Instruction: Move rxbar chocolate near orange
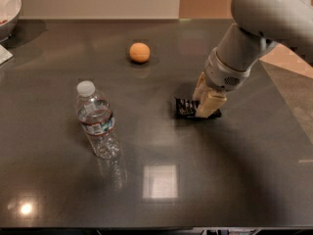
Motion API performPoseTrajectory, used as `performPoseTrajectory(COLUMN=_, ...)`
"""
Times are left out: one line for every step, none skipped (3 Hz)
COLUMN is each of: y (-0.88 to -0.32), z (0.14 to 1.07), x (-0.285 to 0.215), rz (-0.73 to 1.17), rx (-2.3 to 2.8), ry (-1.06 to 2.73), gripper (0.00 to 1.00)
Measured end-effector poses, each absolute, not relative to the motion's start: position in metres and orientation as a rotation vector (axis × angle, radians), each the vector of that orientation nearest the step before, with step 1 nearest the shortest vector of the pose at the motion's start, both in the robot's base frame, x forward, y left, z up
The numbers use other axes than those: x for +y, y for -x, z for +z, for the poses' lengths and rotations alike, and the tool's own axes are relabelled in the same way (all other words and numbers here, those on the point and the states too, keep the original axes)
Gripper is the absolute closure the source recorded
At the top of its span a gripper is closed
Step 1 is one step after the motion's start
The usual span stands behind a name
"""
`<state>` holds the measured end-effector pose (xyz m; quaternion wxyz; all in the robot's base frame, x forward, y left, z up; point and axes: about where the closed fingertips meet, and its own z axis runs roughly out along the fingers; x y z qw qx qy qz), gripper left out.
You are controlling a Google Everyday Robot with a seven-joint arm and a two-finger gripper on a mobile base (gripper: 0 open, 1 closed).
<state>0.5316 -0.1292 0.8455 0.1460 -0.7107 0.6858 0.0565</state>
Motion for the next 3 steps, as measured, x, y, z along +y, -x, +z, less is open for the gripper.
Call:
performPoseTrajectory(y=-0.571, z=0.847, x=-0.112, rz=0.154, rx=1.982, ry=2.016, gripper=1.0)
performPoseTrajectory(y=-0.61, z=0.853, x=-0.095, rz=0.143, rx=1.984, ry=1.994, gripper=1.0)
performPoseTrajectory(y=-0.648, z=0.86, x=-0.079, rz=0.125, rx=1.983, ry=1.978, gripper=1.0)
